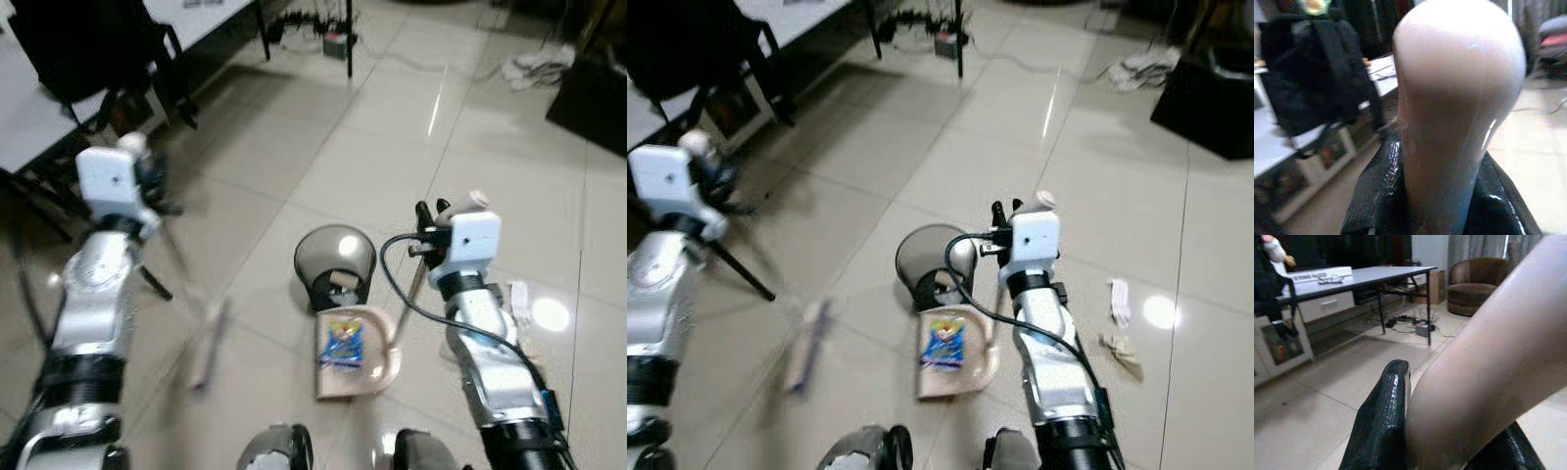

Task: Sweep floor

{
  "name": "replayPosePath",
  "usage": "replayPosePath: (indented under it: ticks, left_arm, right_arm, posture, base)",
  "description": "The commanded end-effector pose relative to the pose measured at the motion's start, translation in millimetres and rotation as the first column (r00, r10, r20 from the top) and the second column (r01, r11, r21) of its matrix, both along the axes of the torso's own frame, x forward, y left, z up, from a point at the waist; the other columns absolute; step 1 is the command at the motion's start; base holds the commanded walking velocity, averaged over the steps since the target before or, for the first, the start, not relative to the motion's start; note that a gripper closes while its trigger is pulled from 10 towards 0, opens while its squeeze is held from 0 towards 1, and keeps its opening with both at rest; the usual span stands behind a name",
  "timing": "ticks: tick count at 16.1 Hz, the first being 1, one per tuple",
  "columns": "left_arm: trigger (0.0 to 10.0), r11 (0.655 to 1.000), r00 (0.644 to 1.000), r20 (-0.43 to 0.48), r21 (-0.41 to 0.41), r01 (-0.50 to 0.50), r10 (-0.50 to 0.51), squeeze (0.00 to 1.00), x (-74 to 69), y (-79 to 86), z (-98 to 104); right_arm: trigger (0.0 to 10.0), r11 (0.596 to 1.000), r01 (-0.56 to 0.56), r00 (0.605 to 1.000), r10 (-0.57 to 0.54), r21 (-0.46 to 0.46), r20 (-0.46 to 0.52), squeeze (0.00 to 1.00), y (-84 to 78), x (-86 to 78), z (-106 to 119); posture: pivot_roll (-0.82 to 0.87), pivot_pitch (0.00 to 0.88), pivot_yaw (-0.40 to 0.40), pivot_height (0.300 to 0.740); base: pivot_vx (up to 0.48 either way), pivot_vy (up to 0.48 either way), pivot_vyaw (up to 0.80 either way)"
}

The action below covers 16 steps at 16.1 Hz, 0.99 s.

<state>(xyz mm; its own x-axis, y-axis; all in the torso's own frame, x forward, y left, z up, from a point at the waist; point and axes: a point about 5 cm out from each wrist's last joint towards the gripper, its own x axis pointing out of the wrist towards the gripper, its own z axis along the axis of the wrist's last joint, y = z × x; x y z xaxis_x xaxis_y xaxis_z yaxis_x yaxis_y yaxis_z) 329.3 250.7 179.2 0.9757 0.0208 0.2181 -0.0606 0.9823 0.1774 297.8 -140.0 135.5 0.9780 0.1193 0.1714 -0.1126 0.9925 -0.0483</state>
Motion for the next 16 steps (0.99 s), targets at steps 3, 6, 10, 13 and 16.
replayPosePath:
  ticks: [3,6,10,13,16]
  left_arm:
    - [10.0,0.995,0.995,-0.047,0.056,-0.086,0.089,0.00,-9.7,19.5,-14]
    - [10.0,0.990,0.988,-0.083,0.068,-0.124,0.129,0.00,-14.8,25.0,-26]
    - [10.0,0.986,0.982,-0.103,0.060,-0.155,0.160,0.00,-21.3,24.0,-38]
    - [10.0,0.985,0.981,-0.101,0.048,-0.164,0.168,0.00,-23.4,21.5,-42]
    - [10.0,0.989,0.987,-0.067,-0.012,-0.148,0.147,0.00,-23.6,15.0,-39]
  right_arm:
    - [10.0,0.997,-0.070,0.997,0.070,0.038,-0.011,0.00,3.7,-3.5,13]
    - [10.0,0.988,-0.123,0.992,0.124,0.093,-0.008,0.00,13.9,-0.8,27]
    - [10.0,0.945,-0.207,0.978,0.205,0.252,0.033,0.00,29.2,5.3,60]
    - [10.0,0.921,-0.212,0.977,0.197,0.326,0.079,0.00,23.5,12.7,86]
    - [10.0,0.925,-0.200,0.967,0.134,0.322,0.216,0.00,7.7,20.9,129]
  posture:
    - [-0.04,0.060,0.133,0.740]
    - [-0.04,0.051,0.127,0.740]
    - [-0.04,0.038,0.111,0.740]
    - [-0.04,0.033,0.104,0.740]
    - [-0.04,0.039,0.099,0.740]
  base:
    - [0.000,0.000,0.00]
    - [0.000,0.000,0.00]
    - [0.000,0.000,0.00]
    - [0.000,0.000,0.00]
    - [0.000,0.000,0.00]
